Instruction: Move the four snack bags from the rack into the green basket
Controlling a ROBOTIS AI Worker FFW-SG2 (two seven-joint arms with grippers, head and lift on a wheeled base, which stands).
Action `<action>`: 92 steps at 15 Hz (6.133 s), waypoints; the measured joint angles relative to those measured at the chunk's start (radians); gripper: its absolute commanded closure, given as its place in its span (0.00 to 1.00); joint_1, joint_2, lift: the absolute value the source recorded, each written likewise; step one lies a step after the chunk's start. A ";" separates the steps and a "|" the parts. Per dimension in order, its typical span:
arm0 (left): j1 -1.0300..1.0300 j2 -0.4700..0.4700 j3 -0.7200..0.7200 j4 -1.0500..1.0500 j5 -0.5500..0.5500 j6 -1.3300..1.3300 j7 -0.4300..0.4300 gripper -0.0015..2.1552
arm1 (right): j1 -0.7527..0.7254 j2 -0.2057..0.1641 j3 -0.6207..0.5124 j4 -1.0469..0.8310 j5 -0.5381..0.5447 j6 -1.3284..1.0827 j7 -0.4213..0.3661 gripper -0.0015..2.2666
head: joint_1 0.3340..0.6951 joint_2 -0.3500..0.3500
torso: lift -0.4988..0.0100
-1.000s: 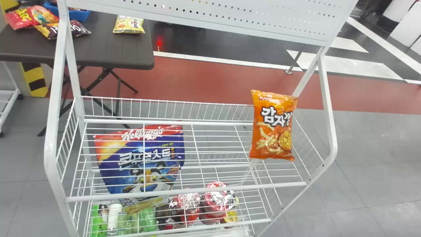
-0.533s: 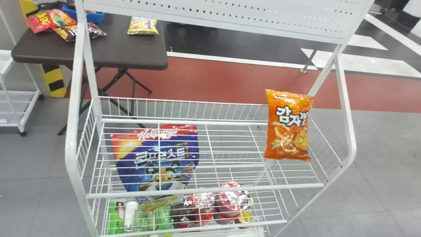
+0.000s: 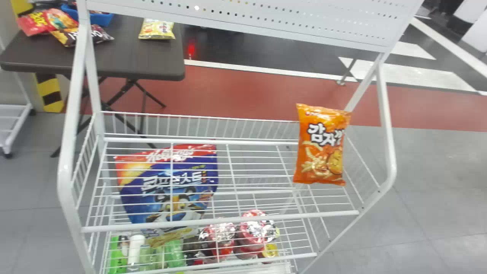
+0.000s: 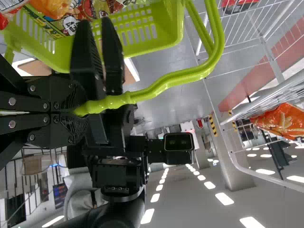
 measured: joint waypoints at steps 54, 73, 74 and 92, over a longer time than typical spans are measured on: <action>0.006 0.003 0.001 -0.017 -0.017 0.001 0.009 0.99 | 0.026 0.077 -0.380 -0.473 -0.052 -0.208 -0.069 0.99 | 1.00 0.00 | 0.98; 0.011 -0.008 0.002 -0.009 -0.012 -0.036 0.021 0.99 | 0.198 0.028 -0.141 -0.086 -0.073 -0.147 0.011 0.01 | 1.00 0.00 | 0.98; 0.012 -0.008 0.002 -0.011 -0.012 -0.036 0.020 0.99 | 0.196 0.027 -0.138 -0.083 -0.072 -0.161 0.014 0.02 | 1.00 0.00 | 0.98; 0.013 -0.008 -0.014 -0.003 -0.018 -0.036 0.035 0.99 | 0.347 0.060 -0.017 -0.346 0.130 -1.016 -0.416 0.03 | 1.00 0.00 | 0.98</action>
